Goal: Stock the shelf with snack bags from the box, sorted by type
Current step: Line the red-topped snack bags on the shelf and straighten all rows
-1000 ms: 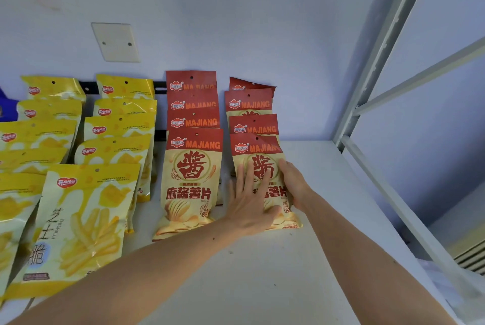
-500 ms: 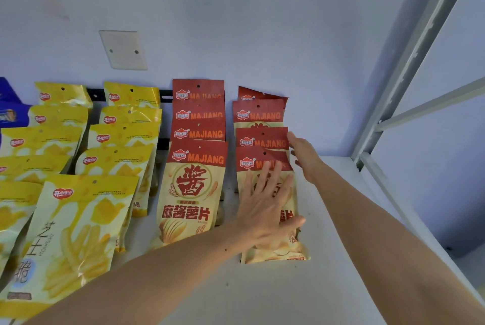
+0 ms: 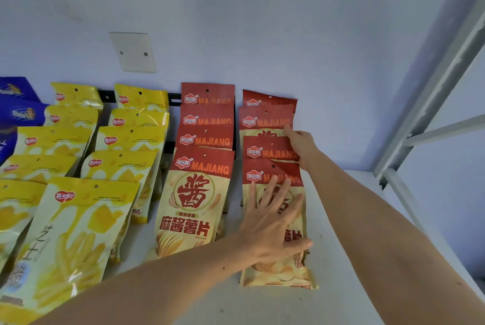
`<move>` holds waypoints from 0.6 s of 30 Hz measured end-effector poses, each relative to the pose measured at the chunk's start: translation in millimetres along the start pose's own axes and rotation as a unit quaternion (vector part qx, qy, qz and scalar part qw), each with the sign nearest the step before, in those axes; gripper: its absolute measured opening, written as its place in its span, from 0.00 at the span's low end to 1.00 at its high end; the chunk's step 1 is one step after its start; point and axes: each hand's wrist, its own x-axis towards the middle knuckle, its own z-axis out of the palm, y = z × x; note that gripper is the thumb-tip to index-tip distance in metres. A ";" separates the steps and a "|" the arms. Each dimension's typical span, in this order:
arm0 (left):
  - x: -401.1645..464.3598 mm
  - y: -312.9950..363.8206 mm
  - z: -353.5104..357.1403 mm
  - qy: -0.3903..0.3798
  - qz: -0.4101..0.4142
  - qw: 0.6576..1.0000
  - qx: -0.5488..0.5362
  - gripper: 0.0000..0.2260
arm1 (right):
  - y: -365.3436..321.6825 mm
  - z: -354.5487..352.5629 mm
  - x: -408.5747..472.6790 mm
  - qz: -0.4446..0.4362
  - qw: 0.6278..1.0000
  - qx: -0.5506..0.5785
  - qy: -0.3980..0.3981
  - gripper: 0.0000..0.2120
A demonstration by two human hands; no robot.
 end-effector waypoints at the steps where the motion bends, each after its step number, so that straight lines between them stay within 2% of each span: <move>1: 1.0 -0.4 0.5 0.001 -0.002 1.000 0.001 0.40 | -0.8 1.3 1.2 -0.012 1.000 0.003 0.007 0.18; 5: 7.1 -2.0 0.8 0.000 -0.012 1.000 0.003 0.40 | -5.2 3.9 4.6 -0.047 0.998 0.005 0.032 0.14; 10: 11.3 -1.7 -2.4 -0.014 -0.016 1.000 0.004 0.40 | -2.6 2.2 6.9 -0.035 0.998 0.009 0.043 0.12; 15: 8.6 -4.4 -8.8 -0.004 -0.003 1.000 -0.017 0.35 | -3.3 0.8 1.6 -0.048 0.997 -0.006 0.058 0.16; 18: 4.4 -3.8 -14.2 0.030 0.013 0.999 -0.027 0.32 | -4.0 1.4 -4.3 -0.047 0.995 -0.045 0.075 0.24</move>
